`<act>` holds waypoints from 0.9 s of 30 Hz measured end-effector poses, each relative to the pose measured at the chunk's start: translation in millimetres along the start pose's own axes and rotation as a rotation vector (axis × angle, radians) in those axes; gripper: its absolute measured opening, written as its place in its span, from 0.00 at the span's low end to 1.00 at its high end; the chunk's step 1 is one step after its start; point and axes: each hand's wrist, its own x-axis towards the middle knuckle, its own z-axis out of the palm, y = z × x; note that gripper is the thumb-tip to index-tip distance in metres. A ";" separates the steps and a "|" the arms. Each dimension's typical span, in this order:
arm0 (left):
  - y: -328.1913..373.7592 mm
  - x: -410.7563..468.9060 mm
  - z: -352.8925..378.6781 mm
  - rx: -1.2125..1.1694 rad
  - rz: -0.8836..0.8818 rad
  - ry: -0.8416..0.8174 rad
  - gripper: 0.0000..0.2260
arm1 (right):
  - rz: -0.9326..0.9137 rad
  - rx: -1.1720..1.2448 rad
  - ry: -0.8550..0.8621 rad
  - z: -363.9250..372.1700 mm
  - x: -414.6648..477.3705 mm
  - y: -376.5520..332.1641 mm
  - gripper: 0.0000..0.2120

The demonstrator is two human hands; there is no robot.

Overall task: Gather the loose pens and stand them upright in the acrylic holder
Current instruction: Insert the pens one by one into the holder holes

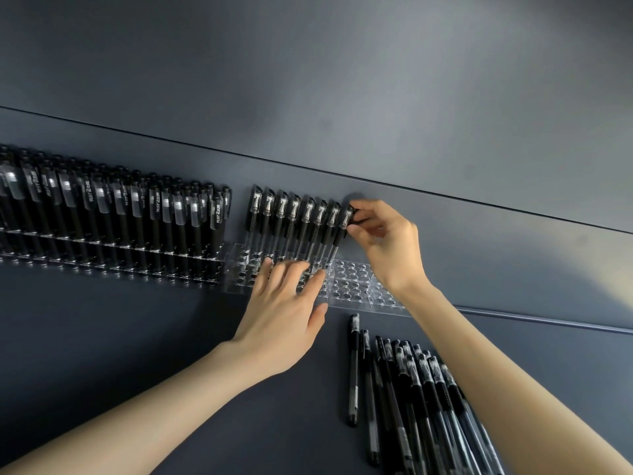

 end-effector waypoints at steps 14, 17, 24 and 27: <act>83.7 -28.6 -39.3 -0.242 -0.174 -0.373 0.27 | 0.136 -0.084 -0.386 -60.0 -76.8 21.5 0.07; 103.2 -33.9 -44.5 -0.269 -0.235 -0.408 0.28 | 0.080 -0.180 -0.573 -76.7 -98.1 29.9 0.15; 108.1 -23.2 -39.5 -0.388 -0.523 -0.479 0.28 | 0.047 -0.178 -0.662 -83.2 -128.0 35.9 0.20; 102.0 -17.0 -35.0 -0.492 -0.601 -0.482 0.23 | 0.050 -0.192 -0.633 -81.6 -127.5 33.9 0.18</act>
